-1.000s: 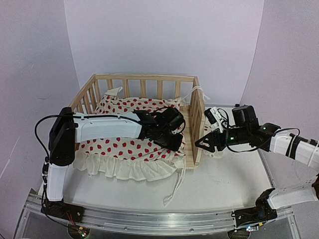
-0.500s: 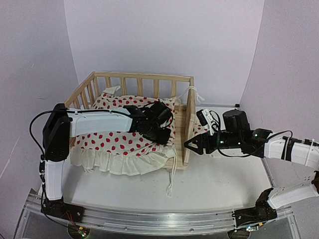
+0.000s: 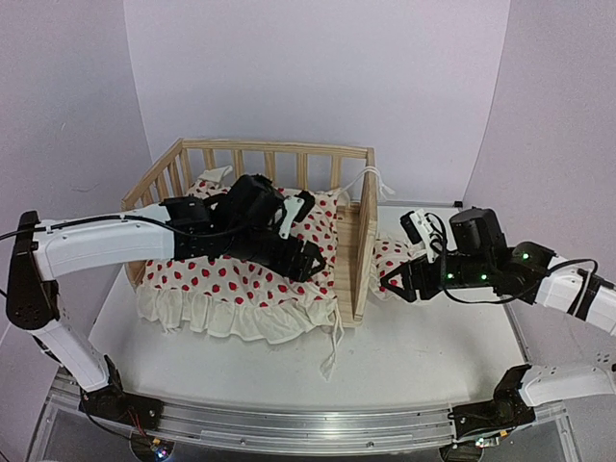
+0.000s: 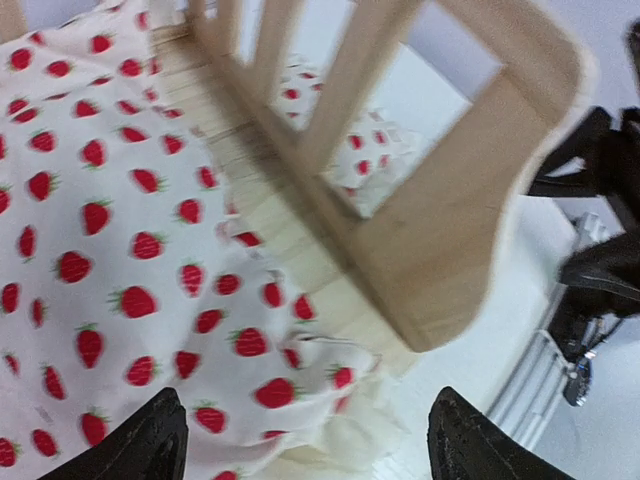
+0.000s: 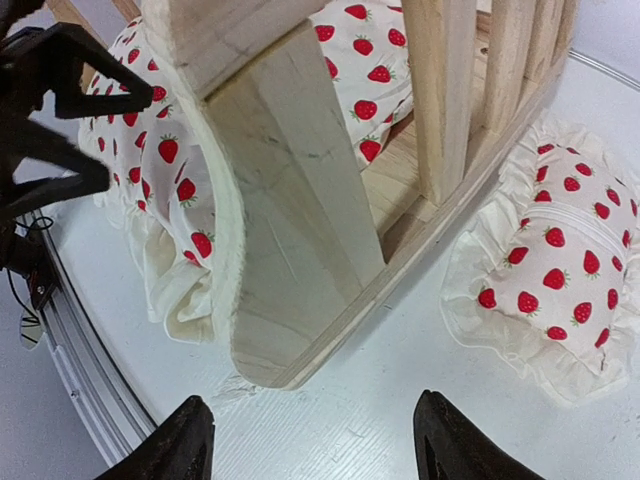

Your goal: Set up the pet bed

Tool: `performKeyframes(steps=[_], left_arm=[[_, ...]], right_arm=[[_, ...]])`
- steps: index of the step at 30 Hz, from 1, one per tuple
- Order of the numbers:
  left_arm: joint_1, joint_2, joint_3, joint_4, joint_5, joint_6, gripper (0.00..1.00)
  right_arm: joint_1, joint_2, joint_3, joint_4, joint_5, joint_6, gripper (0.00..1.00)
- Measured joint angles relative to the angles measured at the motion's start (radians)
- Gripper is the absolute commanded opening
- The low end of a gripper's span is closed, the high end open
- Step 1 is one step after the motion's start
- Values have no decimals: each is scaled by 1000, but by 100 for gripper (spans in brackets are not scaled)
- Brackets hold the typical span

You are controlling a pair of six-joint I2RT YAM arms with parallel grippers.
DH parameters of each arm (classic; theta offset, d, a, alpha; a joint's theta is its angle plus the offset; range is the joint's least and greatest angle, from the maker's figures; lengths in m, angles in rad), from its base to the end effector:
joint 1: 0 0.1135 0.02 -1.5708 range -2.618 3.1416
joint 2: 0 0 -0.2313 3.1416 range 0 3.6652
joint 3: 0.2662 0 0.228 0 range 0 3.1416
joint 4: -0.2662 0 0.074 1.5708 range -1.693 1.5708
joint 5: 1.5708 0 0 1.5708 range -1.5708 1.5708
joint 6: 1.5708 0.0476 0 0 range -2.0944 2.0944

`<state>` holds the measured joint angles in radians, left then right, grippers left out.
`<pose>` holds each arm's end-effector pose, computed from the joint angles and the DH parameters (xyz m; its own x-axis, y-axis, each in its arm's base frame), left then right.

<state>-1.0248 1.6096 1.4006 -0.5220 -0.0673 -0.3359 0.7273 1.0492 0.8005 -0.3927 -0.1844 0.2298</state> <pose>0.1829 -0.2949 0.2766 -0.5998 0.3538 -0.7177 0.6662 0.7176 -0.2030 0.1656 0.1591 0.2458 -0.6091 -0.2423 -0.7552 -0.6414 0.7105 0.2893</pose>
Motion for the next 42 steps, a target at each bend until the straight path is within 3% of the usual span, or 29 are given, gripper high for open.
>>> performKeyframes(steps=[3,7,11,16,31,37,42], left_arm=[[-44,-34,-68,156,108,-19,68],[-118,-96,-295,432,171,-82,66],[-219,-100,-487,647,109,-129,61],[-338,2,-525,813,-21,-167,48],[-368,269,-546,915,-244,-325,27],[-377,302,-539,894,-251,-351,28],[-381,255,-538,830,-217,-390,38]], right_arm=[[0,-24,0,-27,23,-6,70],[0,-34,0,-48,37,-6,70],[0,-34,0,-57,34,-5,70],[0,-53,-5,-63,35,3,70],[0,-196,-60,-67,35,27,70],[0,-217,-71,-67,30,48,70],[0,-235,-98,-68,26,61,70]])
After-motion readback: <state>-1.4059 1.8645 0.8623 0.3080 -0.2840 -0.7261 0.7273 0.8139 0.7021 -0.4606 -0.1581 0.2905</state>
